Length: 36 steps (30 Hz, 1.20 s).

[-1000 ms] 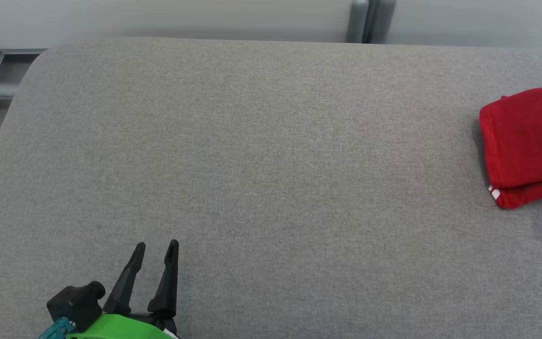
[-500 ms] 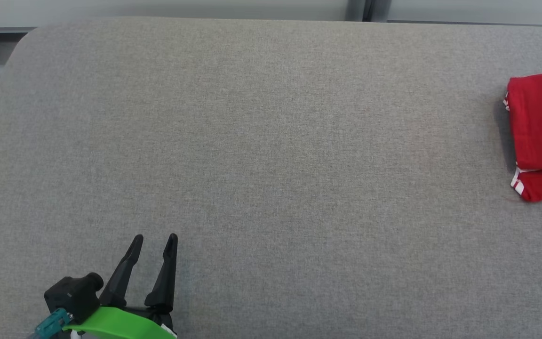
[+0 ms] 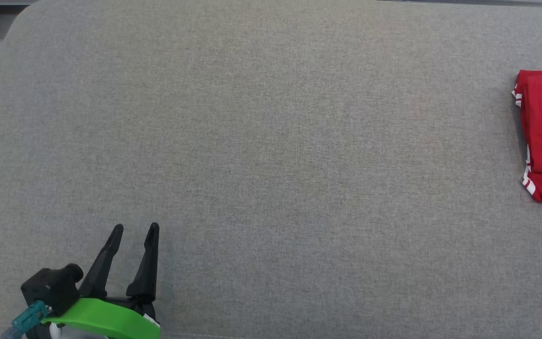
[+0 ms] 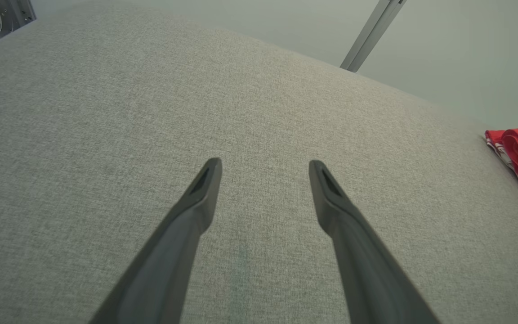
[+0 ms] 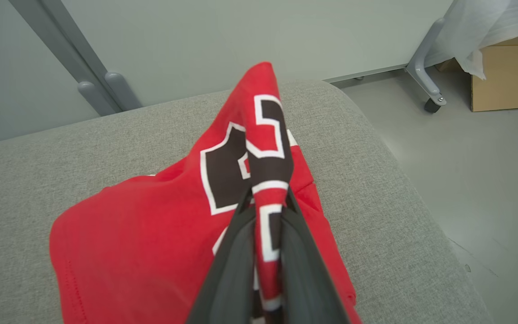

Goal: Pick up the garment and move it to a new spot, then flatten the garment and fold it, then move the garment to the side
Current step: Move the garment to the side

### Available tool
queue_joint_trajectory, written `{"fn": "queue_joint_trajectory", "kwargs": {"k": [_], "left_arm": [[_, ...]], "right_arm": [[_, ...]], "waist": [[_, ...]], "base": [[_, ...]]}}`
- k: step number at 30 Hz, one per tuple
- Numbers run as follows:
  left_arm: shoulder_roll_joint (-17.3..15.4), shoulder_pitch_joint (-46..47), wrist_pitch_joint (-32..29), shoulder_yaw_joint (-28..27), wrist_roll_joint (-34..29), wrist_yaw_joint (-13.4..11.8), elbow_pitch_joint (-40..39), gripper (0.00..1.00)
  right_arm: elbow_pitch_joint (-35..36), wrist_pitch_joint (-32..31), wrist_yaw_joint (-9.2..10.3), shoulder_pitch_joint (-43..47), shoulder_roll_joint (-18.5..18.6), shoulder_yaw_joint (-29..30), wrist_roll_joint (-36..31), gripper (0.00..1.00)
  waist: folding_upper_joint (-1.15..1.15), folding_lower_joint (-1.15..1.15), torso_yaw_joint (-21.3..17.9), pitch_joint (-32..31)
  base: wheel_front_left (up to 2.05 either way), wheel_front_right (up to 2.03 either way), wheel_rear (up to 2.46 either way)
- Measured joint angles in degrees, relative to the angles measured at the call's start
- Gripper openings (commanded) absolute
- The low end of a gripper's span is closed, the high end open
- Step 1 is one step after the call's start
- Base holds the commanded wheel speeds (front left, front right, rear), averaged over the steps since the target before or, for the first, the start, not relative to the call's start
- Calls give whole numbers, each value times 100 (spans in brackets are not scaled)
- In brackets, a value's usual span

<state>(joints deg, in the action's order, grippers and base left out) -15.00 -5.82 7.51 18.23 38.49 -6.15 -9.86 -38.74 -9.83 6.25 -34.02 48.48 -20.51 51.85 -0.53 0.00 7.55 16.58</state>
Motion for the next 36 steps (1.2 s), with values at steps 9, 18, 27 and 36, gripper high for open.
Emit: {"fn": "queue_joint_trajectory", "kwargs": {"k": [9,18,27,36], "left_arm": [[-29,-7,-100,-160,5,-44,-99,100],[-71,-32,-243,-200,-37,-51,-242,100],[-66,-37,-252,-285,-44,-52,-286,100],[37,10,-250,-35,-63,-42,-235,100]], "right_arm": [[-278,183,36,-1,-54,-21,-182,19],[-538,610,52,-112,-74,148,-253,100],[-724,627,85,-78,-374,202,-169,100],[-359,579,-153,-327,-601,-105,-252,100]], "waist": [[0,0,-107,123],[0,0,-279,236],[0,0,-448,264],[0,0,-640,86]], "base": [[0,0,0],[0,0,0],[0,0,0],[0,0,0]]}}
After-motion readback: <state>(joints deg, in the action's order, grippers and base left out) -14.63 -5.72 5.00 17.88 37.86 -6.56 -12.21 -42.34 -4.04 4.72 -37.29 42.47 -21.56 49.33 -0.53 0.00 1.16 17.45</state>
